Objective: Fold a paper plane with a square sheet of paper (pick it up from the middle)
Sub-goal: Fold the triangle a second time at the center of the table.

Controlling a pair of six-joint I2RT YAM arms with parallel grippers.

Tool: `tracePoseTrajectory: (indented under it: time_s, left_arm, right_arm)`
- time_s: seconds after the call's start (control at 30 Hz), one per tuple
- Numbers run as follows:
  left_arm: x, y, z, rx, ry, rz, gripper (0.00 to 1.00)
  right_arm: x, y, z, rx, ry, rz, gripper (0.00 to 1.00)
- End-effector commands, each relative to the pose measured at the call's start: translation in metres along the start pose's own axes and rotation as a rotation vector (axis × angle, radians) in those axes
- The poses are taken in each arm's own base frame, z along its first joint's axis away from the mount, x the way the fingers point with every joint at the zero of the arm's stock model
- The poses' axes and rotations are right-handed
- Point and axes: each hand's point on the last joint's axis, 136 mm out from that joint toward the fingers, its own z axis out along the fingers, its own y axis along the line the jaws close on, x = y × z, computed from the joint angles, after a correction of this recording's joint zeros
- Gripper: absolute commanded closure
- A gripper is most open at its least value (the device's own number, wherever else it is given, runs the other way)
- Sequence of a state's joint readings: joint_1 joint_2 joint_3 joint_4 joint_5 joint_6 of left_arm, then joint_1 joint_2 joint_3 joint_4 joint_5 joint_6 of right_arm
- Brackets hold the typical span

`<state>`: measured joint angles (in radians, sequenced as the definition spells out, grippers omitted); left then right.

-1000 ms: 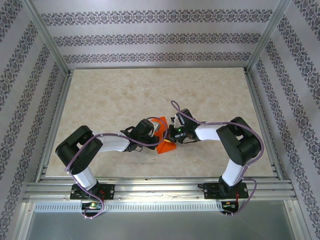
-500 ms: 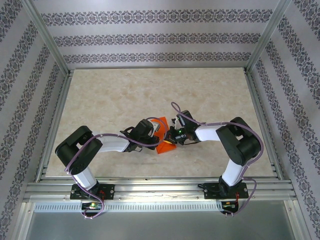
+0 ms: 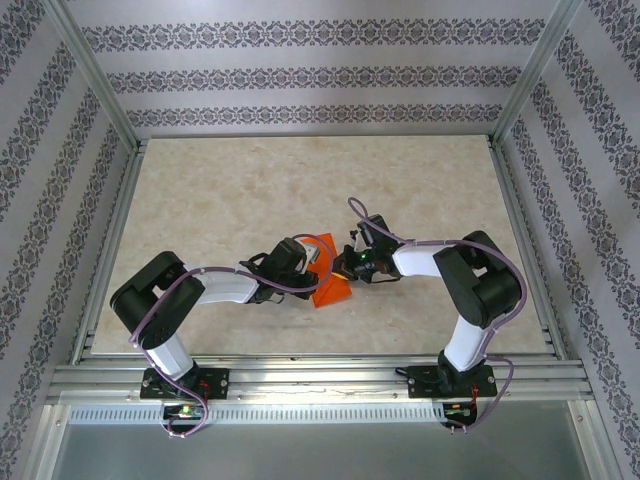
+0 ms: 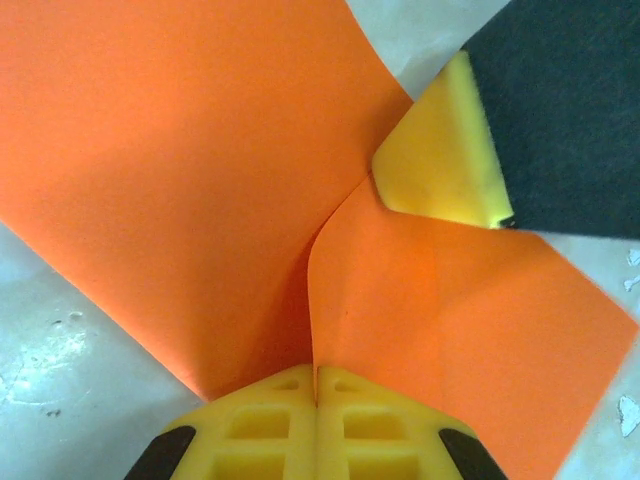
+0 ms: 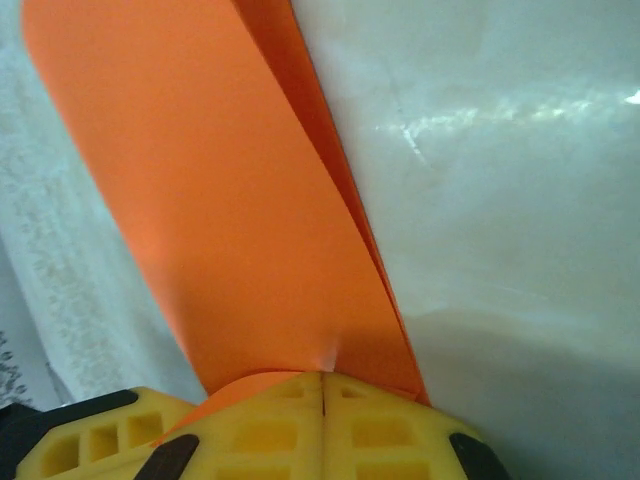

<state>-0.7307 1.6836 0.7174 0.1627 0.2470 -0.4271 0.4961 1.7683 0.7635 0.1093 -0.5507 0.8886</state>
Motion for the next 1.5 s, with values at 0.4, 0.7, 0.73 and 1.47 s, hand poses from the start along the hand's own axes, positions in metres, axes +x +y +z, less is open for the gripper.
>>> tracePoseTrajectory:
  time_s: [0.4,0.7,0.73,1.47]
  left_arm:
    - [0.018,0.014,-0.001,-0.041,0.081,-0.021,1.00]
    - [0.019,0.014,-0.002,-0.037,0.084,-0.022,1.00]
    - [0.018,0.014,-0.002,-0.037,0.083,-0.022,1.00]
    - [0.018,0.012,-0.001,-0.027,0.089,-0.018,1.00]
  right_arm:
    - [-0.011,0.021,-0.013,-0.063,0.005,-0.011,1.00]
    - [-0.013,-0.047,-0.003,0.148,-0.036,0.081,1.00]
    - [-0.013,-0.049,-0.004,0.147,-0.038,0.087,1.00]
    - [0.008,-0.008,0.002,0.063,0.022,-0.022,1.00]
